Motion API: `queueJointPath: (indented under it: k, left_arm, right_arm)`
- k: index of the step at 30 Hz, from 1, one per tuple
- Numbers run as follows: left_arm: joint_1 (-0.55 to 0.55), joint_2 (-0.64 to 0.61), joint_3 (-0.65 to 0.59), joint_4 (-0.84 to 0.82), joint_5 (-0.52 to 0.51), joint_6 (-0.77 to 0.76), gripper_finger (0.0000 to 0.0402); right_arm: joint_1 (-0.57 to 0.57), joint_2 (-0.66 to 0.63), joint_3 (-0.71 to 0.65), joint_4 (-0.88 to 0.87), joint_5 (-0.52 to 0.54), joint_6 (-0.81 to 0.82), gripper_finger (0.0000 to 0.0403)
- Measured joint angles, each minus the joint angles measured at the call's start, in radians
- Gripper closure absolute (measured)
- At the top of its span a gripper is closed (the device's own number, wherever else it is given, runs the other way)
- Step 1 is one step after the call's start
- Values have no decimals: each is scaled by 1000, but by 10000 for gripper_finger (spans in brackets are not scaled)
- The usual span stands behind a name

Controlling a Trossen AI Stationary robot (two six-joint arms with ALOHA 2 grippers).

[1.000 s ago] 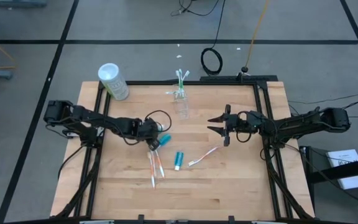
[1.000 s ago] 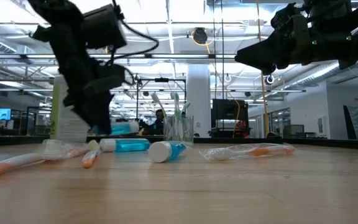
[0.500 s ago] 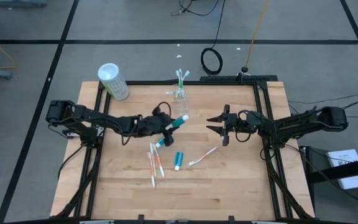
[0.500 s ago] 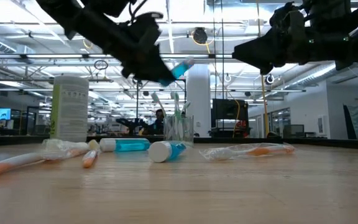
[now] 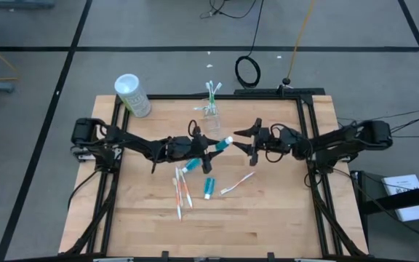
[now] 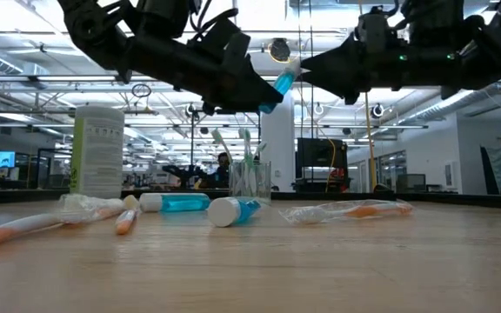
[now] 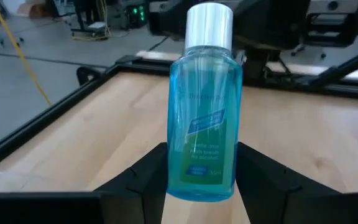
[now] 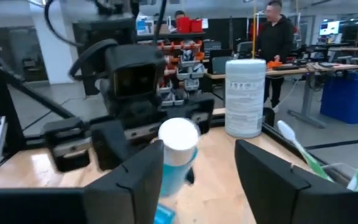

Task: Pick & Place toothbrushing station
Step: Put the blue mouthwash bottle into the transparent organizer

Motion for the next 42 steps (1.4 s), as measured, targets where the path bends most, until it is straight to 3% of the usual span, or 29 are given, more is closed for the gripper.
queueJointPath:
  k: [5,12,19,30,37,42]
  left_arm:
    - [0,3,0,17,11,15,231]
    - [0,3,0,30,27,38,231]
    - [5,3,0,36,26,48,231]
    - [6,3,0,36,20,73,231]
    - [2,3,3,23,-36,44,228]
    - [-3,-1,4,1,-79,-43,186]
  right_arm:
    - [-6,29,36,-3,-6,0,187]
    - [-7,81,92,-6,-49,0,195]
    - [-7,83,94,-19,-50,0,225]
    - [-7,83,94,-24,-57,0,311]
    - [-8,83,93,-1,-58,0,312]
    - [-29,84,106,17,-49,11,312]
